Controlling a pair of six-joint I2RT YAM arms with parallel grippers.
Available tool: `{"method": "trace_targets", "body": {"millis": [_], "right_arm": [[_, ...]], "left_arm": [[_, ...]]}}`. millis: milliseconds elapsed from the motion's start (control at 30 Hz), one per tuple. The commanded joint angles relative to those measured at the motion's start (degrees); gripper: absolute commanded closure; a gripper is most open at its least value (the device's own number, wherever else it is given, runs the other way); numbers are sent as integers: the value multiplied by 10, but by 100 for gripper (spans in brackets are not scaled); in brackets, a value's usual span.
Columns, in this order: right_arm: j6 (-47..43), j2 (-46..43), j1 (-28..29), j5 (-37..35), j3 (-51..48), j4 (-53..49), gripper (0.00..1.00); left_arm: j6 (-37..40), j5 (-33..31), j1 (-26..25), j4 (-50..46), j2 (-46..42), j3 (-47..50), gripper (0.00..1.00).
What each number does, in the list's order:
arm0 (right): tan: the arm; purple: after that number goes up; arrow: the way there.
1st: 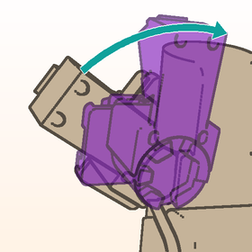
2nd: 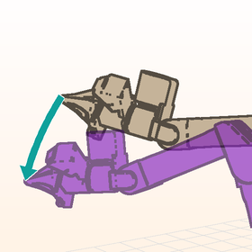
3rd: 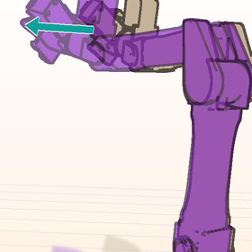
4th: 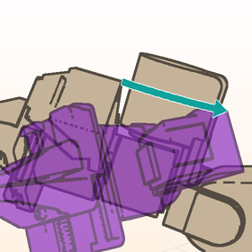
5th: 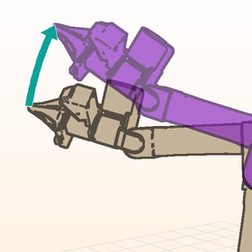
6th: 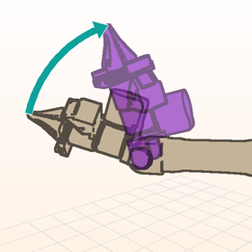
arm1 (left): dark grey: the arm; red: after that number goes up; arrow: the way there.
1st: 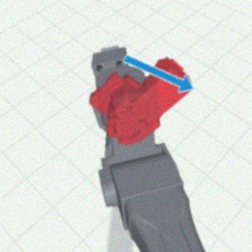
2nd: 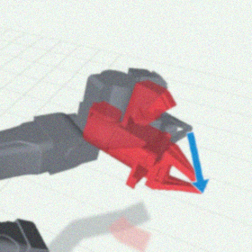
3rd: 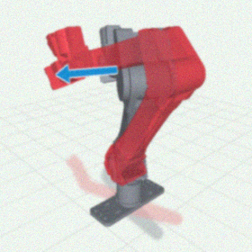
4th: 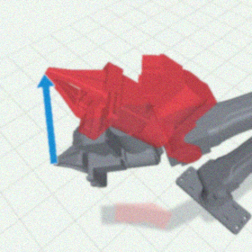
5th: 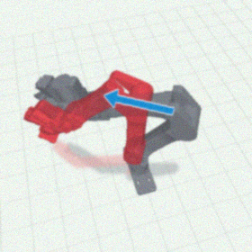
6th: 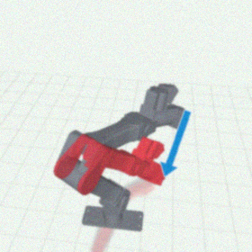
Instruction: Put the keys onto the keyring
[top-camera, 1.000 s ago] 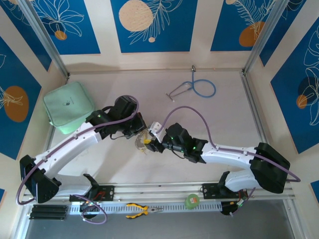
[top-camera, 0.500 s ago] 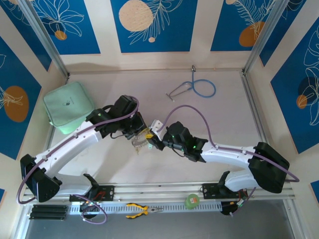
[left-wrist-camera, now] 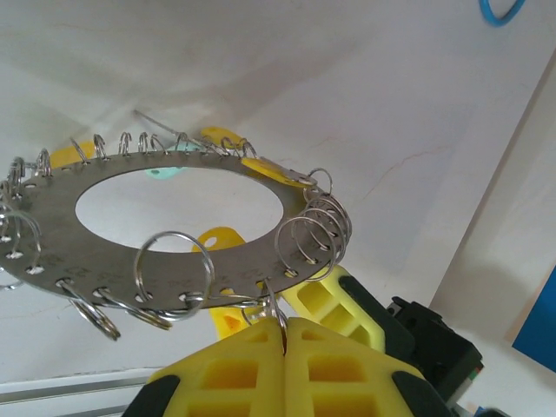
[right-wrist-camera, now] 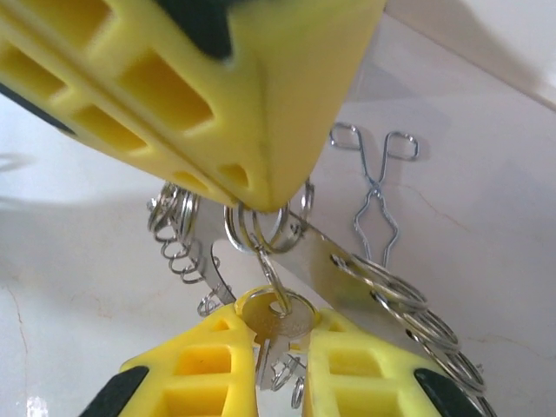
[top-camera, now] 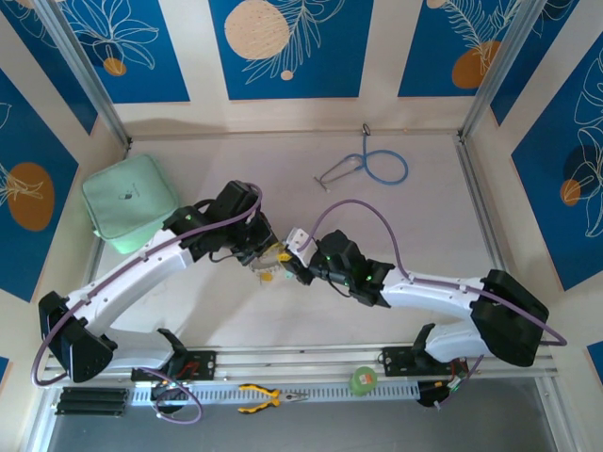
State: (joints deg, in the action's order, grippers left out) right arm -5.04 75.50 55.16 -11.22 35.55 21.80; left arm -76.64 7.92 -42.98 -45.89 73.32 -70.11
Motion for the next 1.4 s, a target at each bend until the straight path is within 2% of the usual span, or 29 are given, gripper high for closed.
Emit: {"method": "trace_targets", "body": {"millis": [0,167,233,300,400,600,733,1167,1367], "right_arm": [[6,24,-5,-14,7,-23,100],[3,30,-5,-12,14,-24,100],[4,18,-6,-6,3,-11,86],[-1,-4,-7,11,-19,16,78],[-22,-47,-6,44,-63,53,73],[-69,-90,-5,49,-98,104,74],[-84,-76,-4,50,-83,142,74],[-88,-19,-11,67,-39,167,73],[-99,-8,-13,47,-34,161,84]], "left_arm": [[-56,15,3,10,-19,9,100],[-87,27,3,24,-25,30,100],[-91,24,3,22,-28,31,100],[-93,23,3,22,-28,31,100],[-96,27,3,23,-24,30,100],[-98,31,3,25,-20,30,100],[-104,32,3,28,-21,33,100],[-107,38,2,38,-21,40,100],[-111,37,2,37,-27,44,100]]}}
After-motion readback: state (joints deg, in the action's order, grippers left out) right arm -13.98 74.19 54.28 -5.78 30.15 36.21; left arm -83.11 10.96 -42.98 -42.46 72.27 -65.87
